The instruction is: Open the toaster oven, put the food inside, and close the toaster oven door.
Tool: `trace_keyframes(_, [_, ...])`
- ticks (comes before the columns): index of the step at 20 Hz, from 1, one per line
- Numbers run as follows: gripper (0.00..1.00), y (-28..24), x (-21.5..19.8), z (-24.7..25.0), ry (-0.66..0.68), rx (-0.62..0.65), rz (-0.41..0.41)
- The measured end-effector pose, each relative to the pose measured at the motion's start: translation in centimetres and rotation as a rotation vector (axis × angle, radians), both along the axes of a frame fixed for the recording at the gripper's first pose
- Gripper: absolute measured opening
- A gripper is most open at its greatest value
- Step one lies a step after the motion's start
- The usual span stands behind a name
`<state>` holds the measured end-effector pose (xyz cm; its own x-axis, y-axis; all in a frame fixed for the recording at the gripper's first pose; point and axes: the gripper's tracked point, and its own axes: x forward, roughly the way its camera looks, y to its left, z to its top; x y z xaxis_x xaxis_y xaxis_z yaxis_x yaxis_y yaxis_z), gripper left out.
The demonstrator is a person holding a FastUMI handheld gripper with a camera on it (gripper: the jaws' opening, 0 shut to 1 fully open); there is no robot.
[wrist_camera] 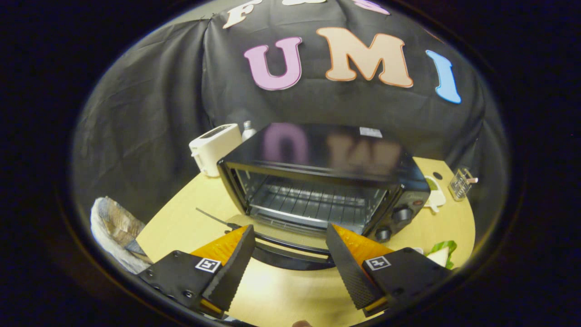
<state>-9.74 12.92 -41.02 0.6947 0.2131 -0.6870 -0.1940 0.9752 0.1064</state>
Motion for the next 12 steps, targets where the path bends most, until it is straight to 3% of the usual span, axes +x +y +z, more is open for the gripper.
trace_keyframes(9, [1.00,0.6,-5.5,-6.0,0.149,-0.038,0.120])
trace_keyframes(12, [1.00,0.6,-6.2,-7.7,0.182,-0.044,0.126])
